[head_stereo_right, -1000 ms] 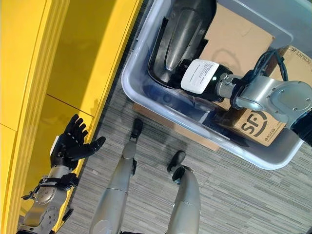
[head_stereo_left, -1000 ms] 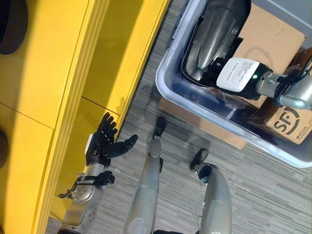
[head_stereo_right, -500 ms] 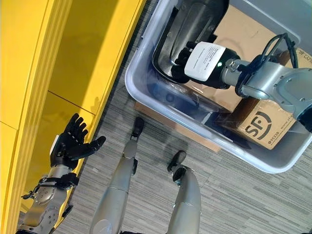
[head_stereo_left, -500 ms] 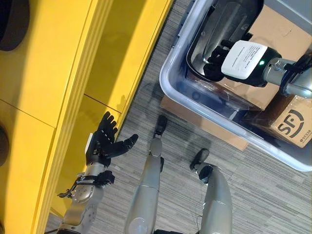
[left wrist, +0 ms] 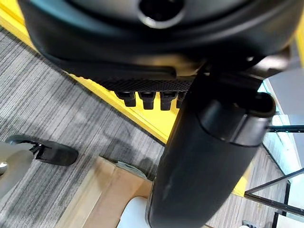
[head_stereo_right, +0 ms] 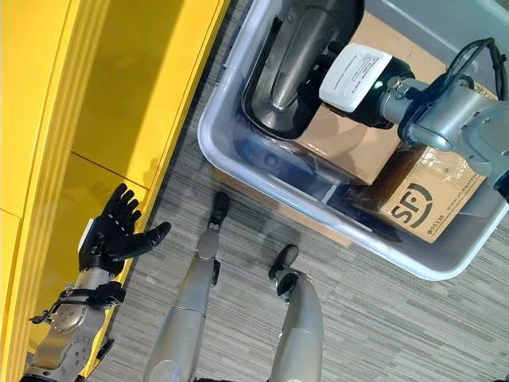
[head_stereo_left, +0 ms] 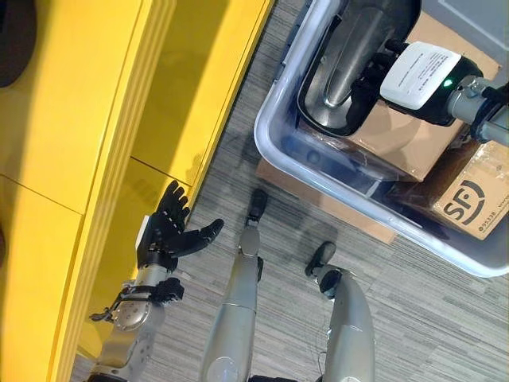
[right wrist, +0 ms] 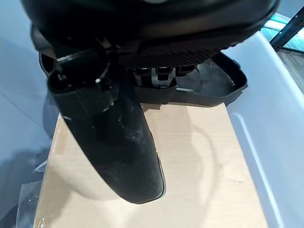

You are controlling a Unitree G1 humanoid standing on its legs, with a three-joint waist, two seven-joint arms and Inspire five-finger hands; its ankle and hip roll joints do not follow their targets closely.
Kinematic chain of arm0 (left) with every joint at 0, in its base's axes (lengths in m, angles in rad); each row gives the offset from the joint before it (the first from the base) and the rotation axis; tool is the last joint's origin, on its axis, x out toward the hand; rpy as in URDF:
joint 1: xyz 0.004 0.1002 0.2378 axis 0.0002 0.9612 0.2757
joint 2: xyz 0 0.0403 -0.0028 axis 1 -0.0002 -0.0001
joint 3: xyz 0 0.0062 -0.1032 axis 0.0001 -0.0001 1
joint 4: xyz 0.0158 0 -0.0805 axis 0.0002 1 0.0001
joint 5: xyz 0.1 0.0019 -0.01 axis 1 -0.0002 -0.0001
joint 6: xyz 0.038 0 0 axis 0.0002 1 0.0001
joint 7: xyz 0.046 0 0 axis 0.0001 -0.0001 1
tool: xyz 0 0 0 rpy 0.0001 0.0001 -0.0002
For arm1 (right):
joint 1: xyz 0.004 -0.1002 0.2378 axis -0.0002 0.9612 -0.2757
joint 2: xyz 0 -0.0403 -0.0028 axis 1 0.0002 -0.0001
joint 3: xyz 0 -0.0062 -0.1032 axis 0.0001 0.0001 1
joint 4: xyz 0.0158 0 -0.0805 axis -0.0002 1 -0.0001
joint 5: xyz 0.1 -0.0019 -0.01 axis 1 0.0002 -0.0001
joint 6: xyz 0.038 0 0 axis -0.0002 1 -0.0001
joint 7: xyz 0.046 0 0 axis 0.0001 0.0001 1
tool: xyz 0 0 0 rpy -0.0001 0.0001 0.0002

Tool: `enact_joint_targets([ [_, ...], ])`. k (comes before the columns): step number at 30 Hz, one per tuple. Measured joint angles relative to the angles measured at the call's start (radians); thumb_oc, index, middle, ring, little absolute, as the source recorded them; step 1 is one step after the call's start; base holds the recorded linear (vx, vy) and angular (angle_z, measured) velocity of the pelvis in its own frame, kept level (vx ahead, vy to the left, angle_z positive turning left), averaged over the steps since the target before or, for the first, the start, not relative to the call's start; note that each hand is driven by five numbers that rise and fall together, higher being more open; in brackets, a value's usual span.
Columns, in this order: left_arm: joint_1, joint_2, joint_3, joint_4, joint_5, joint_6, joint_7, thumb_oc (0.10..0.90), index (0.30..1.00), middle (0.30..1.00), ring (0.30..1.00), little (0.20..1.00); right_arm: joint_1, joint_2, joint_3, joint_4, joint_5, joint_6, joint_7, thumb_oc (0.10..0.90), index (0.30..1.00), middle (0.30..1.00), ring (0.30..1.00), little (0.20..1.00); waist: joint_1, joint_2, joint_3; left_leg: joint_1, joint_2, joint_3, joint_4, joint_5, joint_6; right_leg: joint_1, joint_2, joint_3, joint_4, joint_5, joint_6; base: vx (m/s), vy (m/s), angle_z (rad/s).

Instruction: Move parts from the plastic box to the shelf.

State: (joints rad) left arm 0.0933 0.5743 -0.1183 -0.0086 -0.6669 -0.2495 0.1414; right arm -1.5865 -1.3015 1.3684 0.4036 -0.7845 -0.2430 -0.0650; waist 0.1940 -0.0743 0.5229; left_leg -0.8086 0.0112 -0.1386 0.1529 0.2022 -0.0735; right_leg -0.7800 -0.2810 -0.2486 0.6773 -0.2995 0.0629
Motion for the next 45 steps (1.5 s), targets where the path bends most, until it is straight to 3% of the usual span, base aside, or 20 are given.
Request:
enact_joint_targets([
  [11,0.005,0.000,0.000,-0.004,-0.035,-0.009,-0.001,0.900,1.000,1.000,1.000,1.000,-0.009,0.008,0.000,0.112,0.000,0.008,-0.035,0.900,1.000,1.000,1.000,1.000,0.002,0.000,0.000,-0.028,0.000,0.016,0.002,-0.003,0.004,-0.037,0.000,0.018,0.007,0.002,0.002,0.02,-0.003,-0.02],
  [23,0.007,0.000,0.001,-0.017,-0.035,-0.019,0.000,0.900,1.000,1.000,1.000,1.000,-0.064,0.014,0.000,0.121,-0.014,0.011,-0.046,0.900,1.000,1.000,1.000,1.000,0.004,0.001,-0.001,-0.055,-0.014,0.019,0.003,-0.009,0.011,-0.068,-0.016,0.021,0.020,-0.011,0.006,0.04,-0.011,0.02],
  [45,0.009,-0.004,0.002,-0.047,-0.035,-0.021,0.003,0.900,1.000,1.000,1.000,1.000,-0.115,-0.002,-0.030,0.125,-0.019,0.076,-0.079,0.900,1.000,1.000,1.000,1.000,0.030,0.007,-0.004,-0.134,-0.037,-0.003,0.025,-0.014,0.014,-0.139,-0.042,0.007,0.068,-0.044,0.006,0.02,-0.014,0.04],
])
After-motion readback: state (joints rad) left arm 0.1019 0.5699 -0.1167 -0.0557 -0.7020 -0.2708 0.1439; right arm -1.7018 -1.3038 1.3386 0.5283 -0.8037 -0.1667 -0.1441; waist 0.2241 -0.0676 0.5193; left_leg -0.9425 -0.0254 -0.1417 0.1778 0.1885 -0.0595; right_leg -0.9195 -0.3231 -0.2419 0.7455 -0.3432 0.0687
